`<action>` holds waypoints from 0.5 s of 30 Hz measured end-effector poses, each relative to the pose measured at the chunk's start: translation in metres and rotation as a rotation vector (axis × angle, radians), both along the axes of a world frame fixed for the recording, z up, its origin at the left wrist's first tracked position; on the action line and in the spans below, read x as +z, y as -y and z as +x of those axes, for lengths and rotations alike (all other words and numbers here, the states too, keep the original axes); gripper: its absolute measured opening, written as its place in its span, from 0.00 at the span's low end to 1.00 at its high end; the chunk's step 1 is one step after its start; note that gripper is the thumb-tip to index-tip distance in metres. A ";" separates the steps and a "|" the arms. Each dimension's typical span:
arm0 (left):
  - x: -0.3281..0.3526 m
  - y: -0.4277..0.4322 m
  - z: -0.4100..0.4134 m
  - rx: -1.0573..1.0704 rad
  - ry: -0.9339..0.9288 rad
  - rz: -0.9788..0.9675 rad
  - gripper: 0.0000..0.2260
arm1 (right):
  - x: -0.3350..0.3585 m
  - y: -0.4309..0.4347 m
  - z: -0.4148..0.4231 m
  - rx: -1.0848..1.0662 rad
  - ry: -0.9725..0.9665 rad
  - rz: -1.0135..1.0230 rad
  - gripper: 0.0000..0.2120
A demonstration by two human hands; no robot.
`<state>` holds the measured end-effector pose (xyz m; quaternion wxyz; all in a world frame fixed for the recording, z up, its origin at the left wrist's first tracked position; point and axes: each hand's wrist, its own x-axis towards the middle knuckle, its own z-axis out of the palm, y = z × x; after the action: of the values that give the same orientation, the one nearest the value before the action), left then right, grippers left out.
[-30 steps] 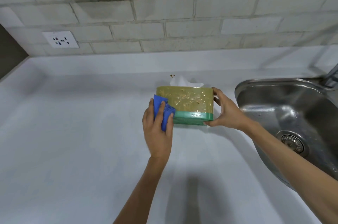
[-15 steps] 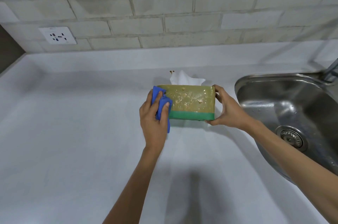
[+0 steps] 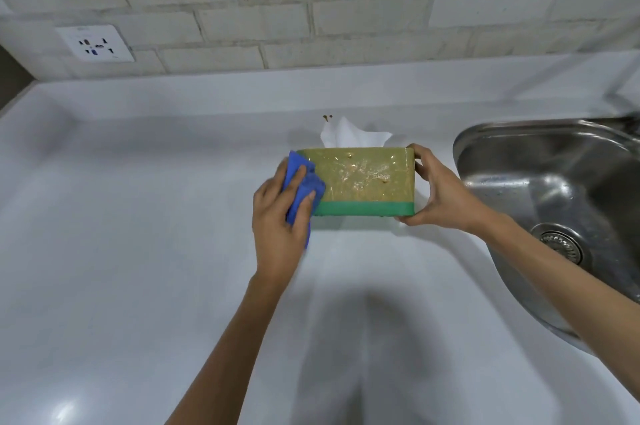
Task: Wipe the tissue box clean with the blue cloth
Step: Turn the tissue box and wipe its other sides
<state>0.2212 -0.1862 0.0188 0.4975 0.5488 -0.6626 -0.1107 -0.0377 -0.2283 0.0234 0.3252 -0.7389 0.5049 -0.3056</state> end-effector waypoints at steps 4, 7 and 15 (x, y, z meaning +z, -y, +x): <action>0.023 0.024 -0.019 -0.009 0.251 -0.061 0.15 | 0.000 0.000 0.000 0.008 -0.009 -0.007 0.45; 0.011 0.008 -0.017 -0.108 0.492 -0.183 0.16 | 0.001 0.000 -0.003 0.011 -0.012 -0.010 0.45; 0.021 0.019 -0.009 -0.022 0.365 -0.104 0.16 | 0.003 -0.004 0.004 0.017 0.002 -0.012 0.45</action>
<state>0.2118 -0.2048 0.0399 0.3955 0.5262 -0.7526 0.0196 -0.0337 -0.2241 0.0259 0.3237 -0.7447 0.4965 -0.3068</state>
